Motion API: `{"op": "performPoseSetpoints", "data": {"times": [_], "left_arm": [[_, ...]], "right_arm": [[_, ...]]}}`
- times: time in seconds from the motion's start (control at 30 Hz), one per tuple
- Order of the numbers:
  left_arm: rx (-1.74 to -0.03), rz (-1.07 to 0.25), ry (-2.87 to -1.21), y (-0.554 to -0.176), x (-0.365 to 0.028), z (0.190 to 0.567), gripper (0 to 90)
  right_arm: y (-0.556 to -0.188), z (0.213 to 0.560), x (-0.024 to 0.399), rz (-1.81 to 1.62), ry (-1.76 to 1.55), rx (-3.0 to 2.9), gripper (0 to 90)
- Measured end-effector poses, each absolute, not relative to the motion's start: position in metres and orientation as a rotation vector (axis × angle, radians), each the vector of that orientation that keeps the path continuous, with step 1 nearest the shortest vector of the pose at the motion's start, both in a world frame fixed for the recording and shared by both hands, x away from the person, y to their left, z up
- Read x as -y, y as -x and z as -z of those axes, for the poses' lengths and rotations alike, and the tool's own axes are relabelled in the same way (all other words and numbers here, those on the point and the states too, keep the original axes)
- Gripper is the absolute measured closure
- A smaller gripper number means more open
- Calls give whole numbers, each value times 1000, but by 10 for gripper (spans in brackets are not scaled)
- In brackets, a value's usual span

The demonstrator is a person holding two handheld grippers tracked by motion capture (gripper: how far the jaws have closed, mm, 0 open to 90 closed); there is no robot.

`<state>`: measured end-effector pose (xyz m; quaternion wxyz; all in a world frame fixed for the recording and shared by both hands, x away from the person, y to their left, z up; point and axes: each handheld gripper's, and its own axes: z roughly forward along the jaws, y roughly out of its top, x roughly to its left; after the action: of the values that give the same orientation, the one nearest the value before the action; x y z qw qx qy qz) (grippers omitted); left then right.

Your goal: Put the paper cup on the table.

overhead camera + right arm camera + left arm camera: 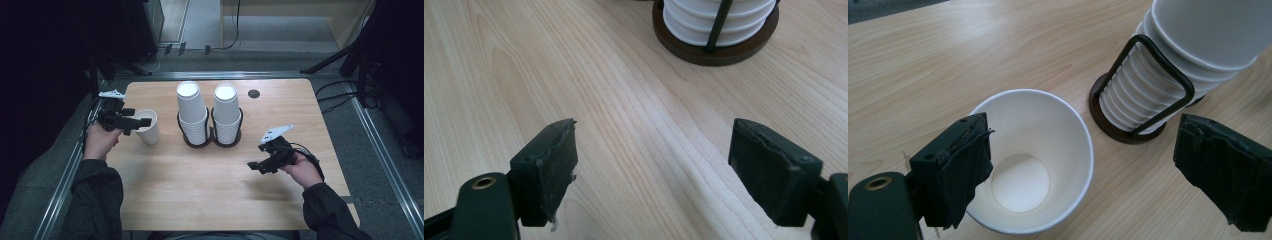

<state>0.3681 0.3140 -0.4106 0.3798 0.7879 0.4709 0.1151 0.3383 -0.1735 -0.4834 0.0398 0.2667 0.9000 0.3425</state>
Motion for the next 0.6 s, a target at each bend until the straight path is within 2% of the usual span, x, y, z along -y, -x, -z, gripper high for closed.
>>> {"op": "performPoseSetpoints", "data": {"times": [0.23, 0.6], "left_arm": [[-1177, -320, -2077, -359, -298, 412, 85], [-1161, -338, -2086, -348, -286, 417, 84]], "right_arm": [[-344, 480, 172, -1063, -803, -2749, 198], [-348, 477, 171, -1069, -784, -2746, 199]]}}
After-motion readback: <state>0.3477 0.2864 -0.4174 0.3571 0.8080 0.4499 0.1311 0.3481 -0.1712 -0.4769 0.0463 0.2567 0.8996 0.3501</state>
